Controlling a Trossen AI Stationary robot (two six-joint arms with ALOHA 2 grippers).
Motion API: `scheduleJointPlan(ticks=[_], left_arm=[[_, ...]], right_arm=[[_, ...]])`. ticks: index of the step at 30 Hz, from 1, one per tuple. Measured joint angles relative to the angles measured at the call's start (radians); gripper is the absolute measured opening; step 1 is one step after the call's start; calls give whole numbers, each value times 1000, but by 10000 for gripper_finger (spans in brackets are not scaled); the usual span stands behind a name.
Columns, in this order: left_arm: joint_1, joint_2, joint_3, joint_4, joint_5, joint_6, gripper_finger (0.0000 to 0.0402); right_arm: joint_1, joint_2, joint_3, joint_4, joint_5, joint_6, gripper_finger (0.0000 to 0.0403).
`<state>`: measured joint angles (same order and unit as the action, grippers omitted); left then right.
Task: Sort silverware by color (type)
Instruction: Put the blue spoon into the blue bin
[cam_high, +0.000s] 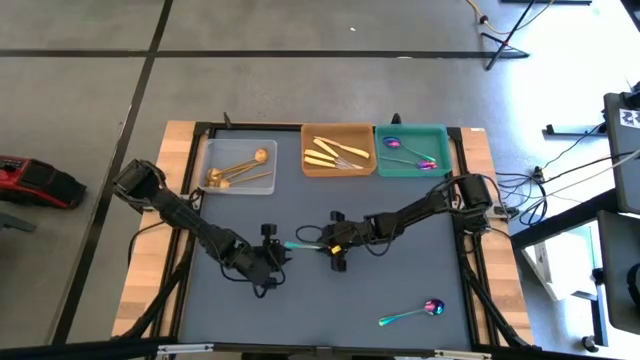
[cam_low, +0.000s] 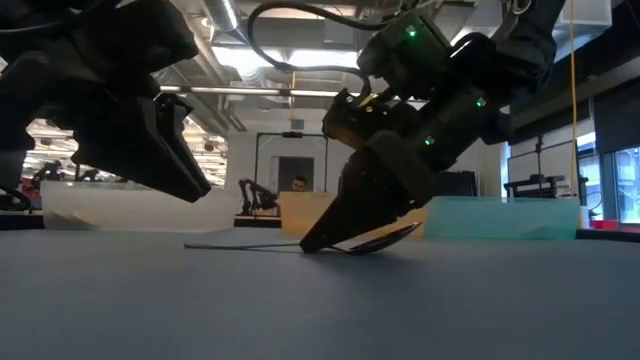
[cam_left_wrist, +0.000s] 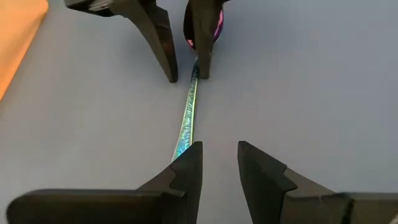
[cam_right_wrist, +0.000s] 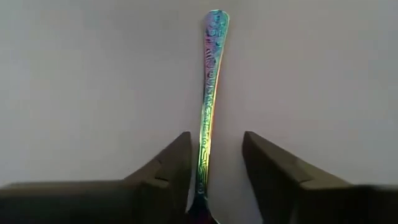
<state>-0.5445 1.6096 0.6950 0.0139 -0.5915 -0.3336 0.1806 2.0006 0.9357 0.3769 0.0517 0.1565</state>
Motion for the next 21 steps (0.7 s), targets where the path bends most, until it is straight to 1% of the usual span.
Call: scheduleJointPlan(ticks=[3,6,7,8,10,13,17,21], left_arm=[[0,0,0,6,-1,0,96],[0,0,0,6,-1,-8,96],[0,0,0,6,-1,-14,96],[0,0,0,6,-1,-22,96],[-2,0,0,5,0,-29,96],[-2,0,0,5,4,-31,96],[-2,0,0,4,5,-40,96],[-7,0,0,2,6,-59,96]], right_arm=[[2,0,0,-2,0,-47,85],[3,0,1,-2,-16,-94,24],[3,-1,1,-3,-22,-118,14],[3,-6,1,-7,-23,-138,9],[3,-21,-1,-25,-18,-145,14],[2,-78,-4,-112,1,-169,9],[2,-205,-11,-254,71,-188,8],[2,-360,-66,-350,134,-206,5]])
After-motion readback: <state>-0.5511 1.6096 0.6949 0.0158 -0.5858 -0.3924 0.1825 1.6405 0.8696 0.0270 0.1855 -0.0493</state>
